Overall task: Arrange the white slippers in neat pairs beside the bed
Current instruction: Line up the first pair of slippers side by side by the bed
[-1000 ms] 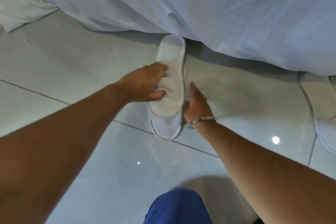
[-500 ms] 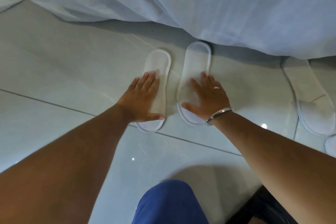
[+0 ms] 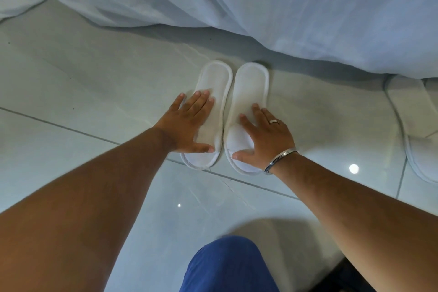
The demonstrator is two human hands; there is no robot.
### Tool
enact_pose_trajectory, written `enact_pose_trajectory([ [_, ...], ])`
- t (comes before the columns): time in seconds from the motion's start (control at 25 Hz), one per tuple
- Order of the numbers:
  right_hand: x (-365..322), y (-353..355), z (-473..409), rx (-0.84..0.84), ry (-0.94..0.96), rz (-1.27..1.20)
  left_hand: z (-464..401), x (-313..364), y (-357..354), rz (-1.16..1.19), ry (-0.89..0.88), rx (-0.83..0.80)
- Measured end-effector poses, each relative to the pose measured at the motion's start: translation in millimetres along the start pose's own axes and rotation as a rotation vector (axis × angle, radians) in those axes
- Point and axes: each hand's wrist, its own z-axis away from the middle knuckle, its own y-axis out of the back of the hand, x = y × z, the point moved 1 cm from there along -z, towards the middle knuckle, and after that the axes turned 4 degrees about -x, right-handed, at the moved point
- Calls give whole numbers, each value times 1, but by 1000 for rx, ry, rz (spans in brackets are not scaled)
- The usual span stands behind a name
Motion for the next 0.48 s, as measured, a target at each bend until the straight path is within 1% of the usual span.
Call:
enact_pose_trajectory([
  [0.36,-8,1,2,-35,10,20,-1,-1,2,-27,18,-37],
  [0.48,0,2,5,-39,27,-32,1,3,-2,-34,29,4],
])
